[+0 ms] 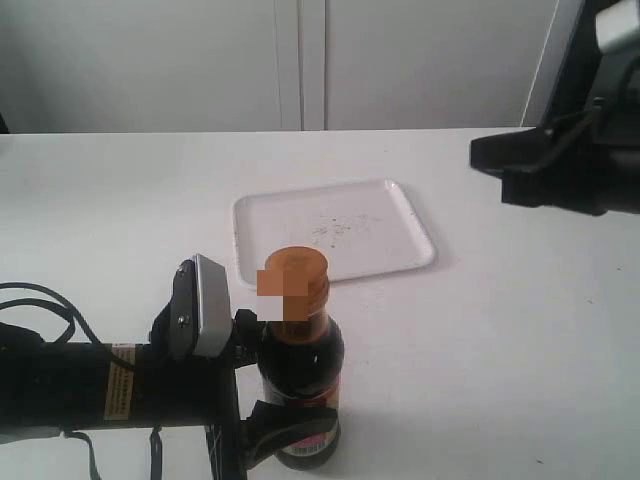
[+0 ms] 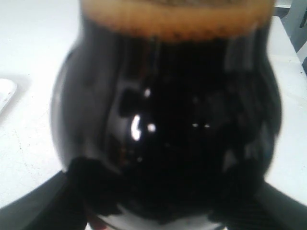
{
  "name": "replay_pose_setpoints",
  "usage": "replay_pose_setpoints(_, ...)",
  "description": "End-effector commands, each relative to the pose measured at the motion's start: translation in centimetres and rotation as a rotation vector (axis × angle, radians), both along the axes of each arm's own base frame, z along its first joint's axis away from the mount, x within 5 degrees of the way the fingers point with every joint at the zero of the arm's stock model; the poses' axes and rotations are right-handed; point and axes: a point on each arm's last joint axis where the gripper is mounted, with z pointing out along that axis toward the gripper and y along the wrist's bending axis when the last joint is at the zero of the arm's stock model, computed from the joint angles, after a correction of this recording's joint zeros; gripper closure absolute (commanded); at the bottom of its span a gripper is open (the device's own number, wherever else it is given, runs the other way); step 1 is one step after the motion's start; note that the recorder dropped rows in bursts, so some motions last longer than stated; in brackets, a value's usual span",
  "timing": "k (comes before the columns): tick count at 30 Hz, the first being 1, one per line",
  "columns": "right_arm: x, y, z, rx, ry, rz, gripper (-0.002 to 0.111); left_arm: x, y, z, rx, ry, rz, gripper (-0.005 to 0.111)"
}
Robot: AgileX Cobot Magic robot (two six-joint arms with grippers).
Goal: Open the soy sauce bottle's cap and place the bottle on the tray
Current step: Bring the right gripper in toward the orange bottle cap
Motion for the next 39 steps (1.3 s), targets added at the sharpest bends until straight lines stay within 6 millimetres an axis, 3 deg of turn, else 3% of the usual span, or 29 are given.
replay_pose_setpoints(1, -0.5, 1.0, -0.6, 0.050, 0.079, 0.156, 0.108, -0.2, -0.1, 0.1, -0.001, -0.006, -0.022, 0.107)
replay_pose_setpoints(6, -2.0, 1.9, -0.3, 0.092, 0.083, 0.366, 0.108, -0.2, -0.1, 0.1, -0.001, -0.006, -0.022, 0.107)
replay_pose_setpoints(14, -3.0, 2.9, 0.4, 0.180, 0.065, 0.504, 0.108, -0.2, -0.1, 0.1, -0.001, -0.006, -0.022, 0.107)
replay_pose_setpoints(26, -6.4, 8.3, 0.1, 0.193, 0.104, 0.802, 0.108, -0.2, -0.1, 0.1, -0.003, -0.005, -0.016, 0.107)
replay_pose_setpoints(33, -6.7, 10.2, -1.0, 0.137, 0.129, 0.806, 0.108, -0.2, -0.1, 0.1, -0.003, -0.005, -0.016, 0.107)
replay_pose_setpoints(39, -5.6, 11.2, -2.8, 0.101, 0.191, 0.770, 0.108, -0.2, -0.1, 0.1, -0.003, -0.005, -0.016, 0.107)
